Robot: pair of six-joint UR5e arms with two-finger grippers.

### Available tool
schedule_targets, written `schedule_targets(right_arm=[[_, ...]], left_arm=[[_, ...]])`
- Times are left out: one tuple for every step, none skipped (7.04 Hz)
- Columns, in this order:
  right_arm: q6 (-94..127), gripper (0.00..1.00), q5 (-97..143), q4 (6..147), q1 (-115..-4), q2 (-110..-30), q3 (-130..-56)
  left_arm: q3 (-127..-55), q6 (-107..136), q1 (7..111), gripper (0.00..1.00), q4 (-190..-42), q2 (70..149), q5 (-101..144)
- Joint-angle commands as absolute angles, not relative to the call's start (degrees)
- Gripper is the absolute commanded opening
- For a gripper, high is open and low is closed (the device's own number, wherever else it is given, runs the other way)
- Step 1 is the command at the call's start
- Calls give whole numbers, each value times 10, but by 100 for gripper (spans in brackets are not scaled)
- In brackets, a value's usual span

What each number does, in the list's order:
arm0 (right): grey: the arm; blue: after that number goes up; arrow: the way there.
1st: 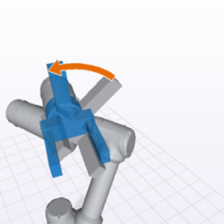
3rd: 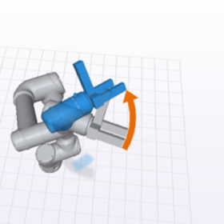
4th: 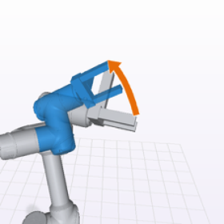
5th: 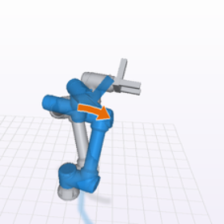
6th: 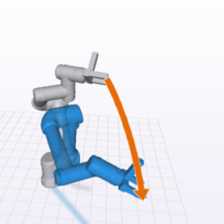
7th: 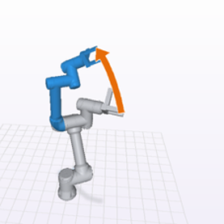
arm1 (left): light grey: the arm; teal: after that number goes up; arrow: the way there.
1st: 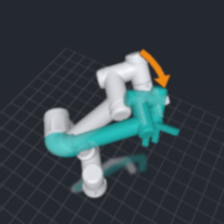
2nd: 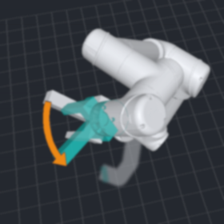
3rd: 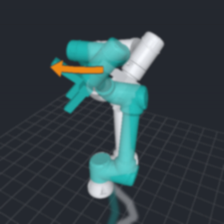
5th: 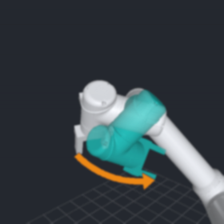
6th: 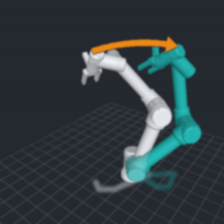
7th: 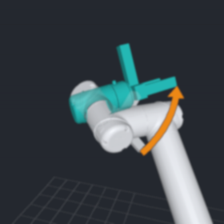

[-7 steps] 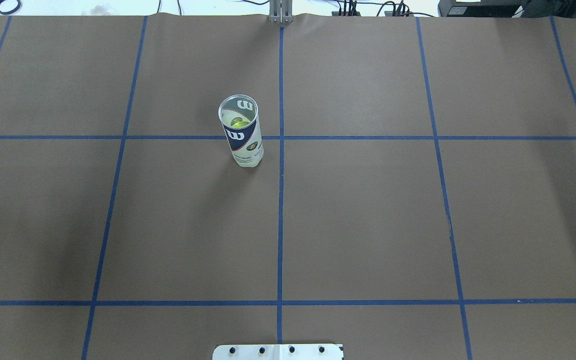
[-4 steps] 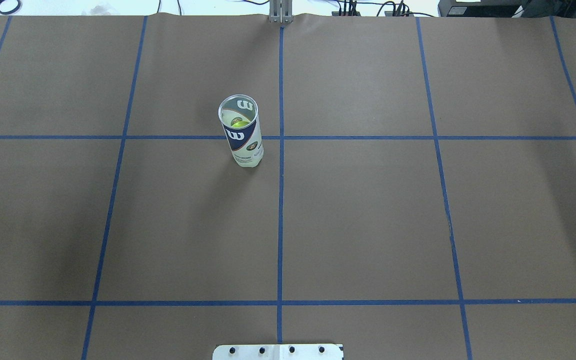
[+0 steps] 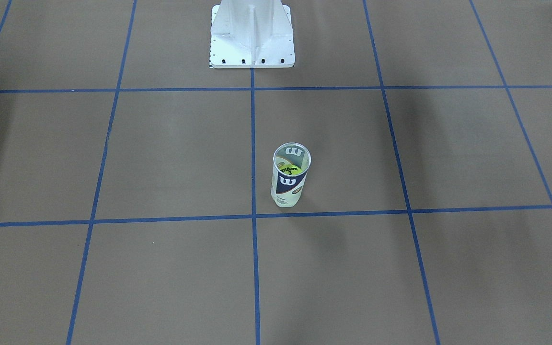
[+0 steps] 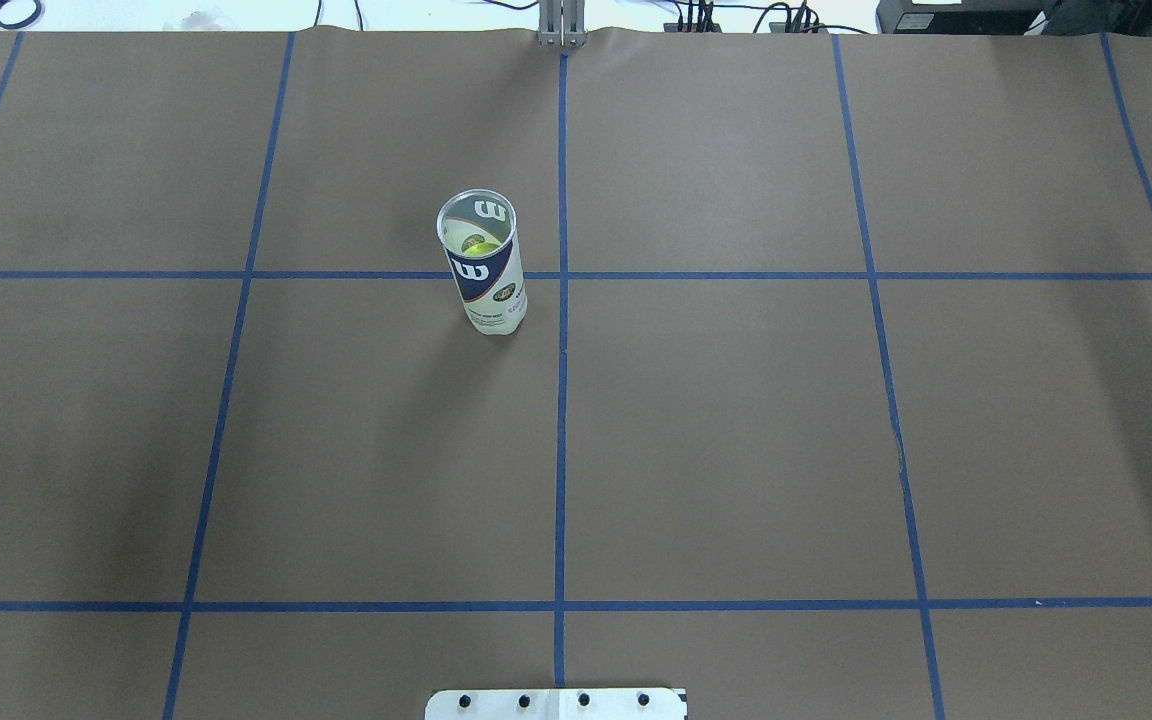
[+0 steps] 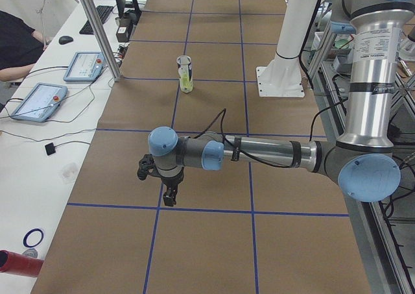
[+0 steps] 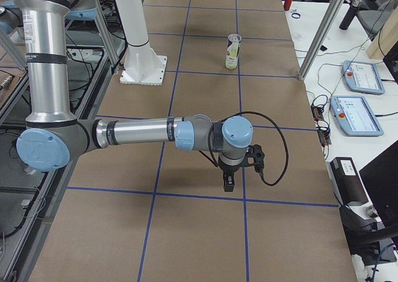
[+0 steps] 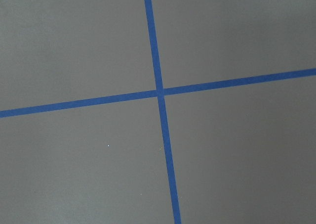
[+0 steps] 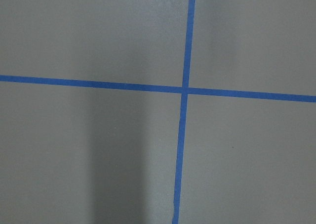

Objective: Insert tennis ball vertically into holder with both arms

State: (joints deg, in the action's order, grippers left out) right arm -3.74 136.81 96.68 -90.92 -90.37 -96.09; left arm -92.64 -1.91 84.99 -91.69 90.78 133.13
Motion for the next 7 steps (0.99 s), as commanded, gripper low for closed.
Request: schedule_targets(right_arm=[[-41,99,1368,962,-921,-933,-960],[-45,99,1369,962,-925,-933,-957],[-44,99,1368,962,-925,-930,-958],[-44,99,1369,962,-927,-928,-960],[-44,99,1369,962,-929,-926,-961],[-44,99,1369,962,-930,-926,-961],[-44,99,1369,962,-931,-925,-961]], left_arm=[[-926,-23,850,100,-917,907,1331],[-926,-23,850,100,-916,907,1331],[-926,-23,851,100,-916,907,1331],[-926,-23,851,100,-916,907,1331],[-927,-23,851,100,-916,907,1331],[-927,-23,851,100,-917,907,1331],[-927,-23,851,100,-917,908,1331]])
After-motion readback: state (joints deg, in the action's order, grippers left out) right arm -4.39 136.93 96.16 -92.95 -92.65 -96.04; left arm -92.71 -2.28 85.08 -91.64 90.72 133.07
